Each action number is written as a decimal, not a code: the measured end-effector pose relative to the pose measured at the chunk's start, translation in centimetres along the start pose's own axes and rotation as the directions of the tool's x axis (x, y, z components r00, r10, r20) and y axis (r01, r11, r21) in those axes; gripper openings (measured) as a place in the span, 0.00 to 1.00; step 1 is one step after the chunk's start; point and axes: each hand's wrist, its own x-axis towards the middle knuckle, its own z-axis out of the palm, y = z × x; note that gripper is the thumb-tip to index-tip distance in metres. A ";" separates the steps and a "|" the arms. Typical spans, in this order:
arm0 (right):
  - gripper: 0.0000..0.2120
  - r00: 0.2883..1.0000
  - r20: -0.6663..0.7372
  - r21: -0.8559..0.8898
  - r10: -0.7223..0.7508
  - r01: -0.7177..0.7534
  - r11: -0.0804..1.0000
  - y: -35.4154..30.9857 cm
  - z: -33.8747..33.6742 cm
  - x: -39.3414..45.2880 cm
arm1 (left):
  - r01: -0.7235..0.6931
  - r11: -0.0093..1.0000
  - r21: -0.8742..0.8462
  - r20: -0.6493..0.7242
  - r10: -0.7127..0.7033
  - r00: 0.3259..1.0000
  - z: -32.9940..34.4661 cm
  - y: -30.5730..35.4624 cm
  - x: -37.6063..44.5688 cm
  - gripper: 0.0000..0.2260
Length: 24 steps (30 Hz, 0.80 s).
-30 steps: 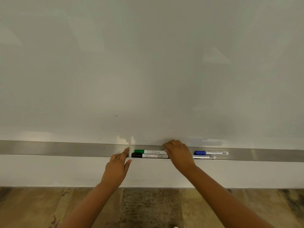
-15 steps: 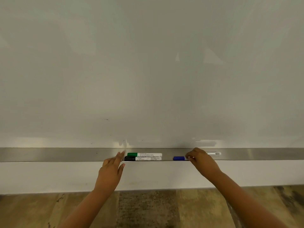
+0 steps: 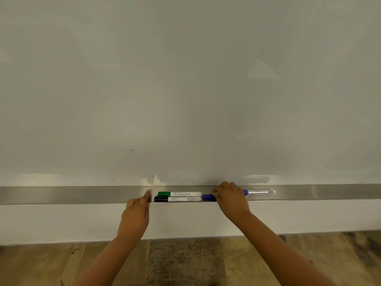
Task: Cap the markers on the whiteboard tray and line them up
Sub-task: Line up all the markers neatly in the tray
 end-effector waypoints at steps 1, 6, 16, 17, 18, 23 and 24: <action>0.11 1.000 0.010 -0.007 0.009 -0.009 1.000 -0.5 0.0 0.1 | 0.016 1.000 -0.001 0.000 -0.016 1.000 -0.1 0.1 0.0 0.19; 0.14 0.998 0.058 -0.002 0.011 -0.011 1.000 -2.3 0.7 0.6 | 0.065 0.998 -0.005 0.028 -0.065 0.997 -0.7 0.2 0.2 0.22; 0.12 1.000 0.020 0.030 -0.023 0.023 0.999 -2.7 0.7 0.6 | 0.069 0.998 -0.006 0.048 -0.069 0.996 -0.7 -0.1 0.2 0.25; 0.11 1.000 0.006 -0.002 -0.030 0.030 1.000 -2.1 0.5 0.4 | 0.067 0.998 -0.007 0.049 -0.067 0.997 -0.7 -0.1 0.2 0.25; 0.10 0.999 -0.009 -0.029 -0.037 0.037 0.999 -1.5 0.3 0.3 | 0.065 0.998 -0.007 0.048 -0.065 0.997 -0.7 -0.2 0.2 0.25; 0.13 0.997 -0.053 0.071 0.058 -0.054 0.996 4.2 -1.1 -1.0 | 0.056 0.998 -0.006 0.027 -0.056 0.998 -0.4 -0.2 0.0 0.23; 0.13 0.995 -0.041 0.070 0.095 -0.092 0.993 5.4 -1.2 -1.4 | 0.057 0.998 -0.004 0.021 -0.056 0.998 -0.4 -0.2 0.0 0.23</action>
